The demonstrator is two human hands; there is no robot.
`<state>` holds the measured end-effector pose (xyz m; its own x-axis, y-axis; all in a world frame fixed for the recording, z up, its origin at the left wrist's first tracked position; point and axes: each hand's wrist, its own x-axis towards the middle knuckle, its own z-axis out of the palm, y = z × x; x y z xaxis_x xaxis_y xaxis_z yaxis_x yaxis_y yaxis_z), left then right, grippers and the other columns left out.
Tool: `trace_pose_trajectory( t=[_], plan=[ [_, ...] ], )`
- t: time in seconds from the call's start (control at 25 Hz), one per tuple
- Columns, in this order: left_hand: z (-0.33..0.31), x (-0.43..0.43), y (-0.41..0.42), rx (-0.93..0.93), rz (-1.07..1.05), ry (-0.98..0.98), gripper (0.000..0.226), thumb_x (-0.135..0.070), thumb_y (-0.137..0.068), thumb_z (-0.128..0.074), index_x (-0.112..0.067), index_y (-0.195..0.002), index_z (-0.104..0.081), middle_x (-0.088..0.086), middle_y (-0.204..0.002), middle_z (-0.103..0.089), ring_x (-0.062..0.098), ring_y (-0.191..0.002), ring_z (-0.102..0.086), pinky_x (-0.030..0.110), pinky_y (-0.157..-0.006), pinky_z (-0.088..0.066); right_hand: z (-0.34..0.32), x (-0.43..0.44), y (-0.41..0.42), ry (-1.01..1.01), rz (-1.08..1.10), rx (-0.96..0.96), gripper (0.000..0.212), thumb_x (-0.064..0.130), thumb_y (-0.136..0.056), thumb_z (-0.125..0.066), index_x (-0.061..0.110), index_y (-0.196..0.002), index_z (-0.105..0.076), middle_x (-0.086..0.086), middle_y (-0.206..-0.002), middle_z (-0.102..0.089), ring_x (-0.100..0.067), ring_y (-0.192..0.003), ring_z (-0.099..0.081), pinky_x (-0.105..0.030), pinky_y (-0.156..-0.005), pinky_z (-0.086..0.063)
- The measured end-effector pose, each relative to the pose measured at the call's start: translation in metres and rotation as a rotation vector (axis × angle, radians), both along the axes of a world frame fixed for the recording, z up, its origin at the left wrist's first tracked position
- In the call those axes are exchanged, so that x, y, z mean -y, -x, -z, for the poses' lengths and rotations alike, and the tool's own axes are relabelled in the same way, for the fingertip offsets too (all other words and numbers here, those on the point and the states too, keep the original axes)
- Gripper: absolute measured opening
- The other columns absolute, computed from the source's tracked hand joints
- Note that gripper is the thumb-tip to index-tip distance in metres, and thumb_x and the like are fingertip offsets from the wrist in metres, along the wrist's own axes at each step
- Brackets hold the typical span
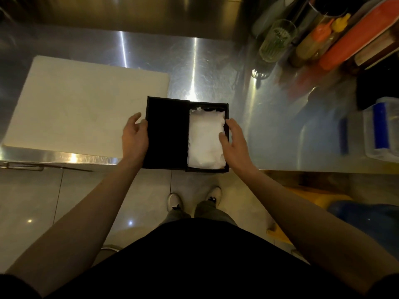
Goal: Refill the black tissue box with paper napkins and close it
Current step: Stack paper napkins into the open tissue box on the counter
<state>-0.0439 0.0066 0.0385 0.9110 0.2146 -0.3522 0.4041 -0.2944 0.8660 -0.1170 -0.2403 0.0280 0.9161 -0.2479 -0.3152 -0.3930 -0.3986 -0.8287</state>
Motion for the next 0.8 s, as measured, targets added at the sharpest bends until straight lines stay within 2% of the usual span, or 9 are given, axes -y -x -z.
trace_pose_trajectory(
  t=[0.08,0.16,0.2,0.28,0.4,0.48,0.6,0.72,0.8],
  plan=[
    [-0.013,-0.006,0.0,-0.08,-0.074,0.267,0.032,-0.029,-0.094,-0.051,-0.019,-0.12,-0.067,-0.001,-0.098,-0.072,0.013,-0.088,-0.069,0.031,-0.079,-0.057,-0.013,0.004,0.0,-0.352,0.218,-0.128,0.04,0.034,-0.101,-0.041,0.021,-0.139,-0.045,-0.001,-0.142,-0.049,-0.014,-0.126,-0.049,-0.038,-0.111,-0.038],
    [-0.022,-0.006,0.007,-0.24,-0.055,0.513,0.027,-0.031,-0.093,-0.056,-0.019,-0.112,-0.071,0.001,-0.095,-0.072,0.016,-0.087,-0.069,0.03,-0.075,-0.057,-0.026,0.006,-0.001,-0.559,0.324,-0.212,0.032,0.037,-0.103,-0.035,0.023,-0.124,-0.055,0.006,-0.121,-0.058,-0.005,-0.105,-0.056,-0.025,-0.095,-0.047],
    [-0.021,-0.006,0.011,-0.299,-0.023,0.576,0.031,-0.036,-0.092,-0.059,-0.018,-0.114,-0.071,0.005,-0.105,-0.072,0.019,-0.096,-0.069,0.034,-0.084,-0.056,-0.031,0.007,-0.001,-0.63,0.325,-0.237,0.035,0.039,-0.104,-0.031,0.023,-0.125,-0.054,0.008,-0.116,-0.058,-0.004,-0.102,-0.056,-0.022,-0.092,-0.045],
    [-0.018,-0.004,0.018,-0.378,0.064,0.719,0.045,-0.047,-0.091,-0.06,-0.017,-0.124,-0.065,0.01,-0.131,-0.062,0.024,-0.117,-0.061,0.041,-0.103,-0.046,-0.031,0.012,0.0,-0.686,0.287,-0.252,0.049,0.044,-0.104,-0.024,0.017,-0.137,-0.047,0.007,-0.12,-0.055,-0.006,-0.108,-0.052,-0.024,-0.098,-0.04],
    [-0.013,0.009,0.023,-0.4,0.246,0.86,0.052,-0.054,-0.095,-0.049,-0.022,-0.135,-0.056,0.005,-0.141,-0.055,0.022,-0.129,-0.052,0.04,-0.109,-0.039,-0.027,0.016,-0.001,-0.741,0.238,-0.274,0.059,0.051,-0.102,-0.019,0.016,-0.144,-0.039,0.005,-0.134,-0.05,-0.007,-0.117,-0.048,-0.026,-0.102,-0.035],
    [-0.008,0.026,0.026,-0.411,0.343,0.759,0.058,-0.058,-0.091,-0.052,-0.024,-0.138,-0.052,0.003,-0.141,-0.054,0.022,-0.132,-0.048,0.042,-0.113,-0.034,-0.028,0.019,-0.003,-0.774,0.22,-0.287,0.062,0.054,-0.101,-0.017,0.016,-0.145,-0.037,0.005,-0.134,-0.049,-0.009,-0.123,-0.044,-0.026,-0.104,-0.033],
    [0.001,0.053,0.032,-0.367,0.43,0.44,0.093,-0.059,-0.077,-0.068,-0.024,-0.152,-0.025,-0.001,-0.154,-0.035,0.017,-0.142,-0.032,0.038,-0.115,-0.027,-0.027,0.024,-0.003,-0.856,0.205,-0.296,0.068,0.061,-0.097,-0.018,0.016,-0.145,-0.038,0.002,-0.14,-0.048,-0.016,-0.134,-0.04,-0.033,-0.111,-0.032],
    [0.007,0.075,0.037,-0.221,0.506,0.259,0.075,-0.038,-0.083,-0.071,-0.021,-0.143,-0.03,-0.002,-0.139,-0.047,0.019,-0.127,-0.049,0.031,-0.096,-0.048,-0.025,0.025,-0.003,-0.835,0.188,-0.311,0.065,0.062,-0.096,-0.024,0.019,-0.143,-0.041,0.005,-0.136,-0.05,-0.015,-0.132,-0.041,-0.037,-0.113,-0.031],
    [0.011,0.082,0.038,-0.173,0.516,0.204,0.068,-0.033,-0.085,-0.07,-0.022,-0.14,-0.031,-0.002,-0.133,-0.049,0.018,-0.12,-0.052,0.031,-0.092,-0.049,-0.025,0.024,-0.001,-0.795,0.175,-0.289,0.053,0.053,-0.099,-0.03,0.021,-0.14,-0.044,0.009,-0.123,-0.056,-0.012,-0.122,-0.048,-0.032,-0.103,-0.041]
  ],
)
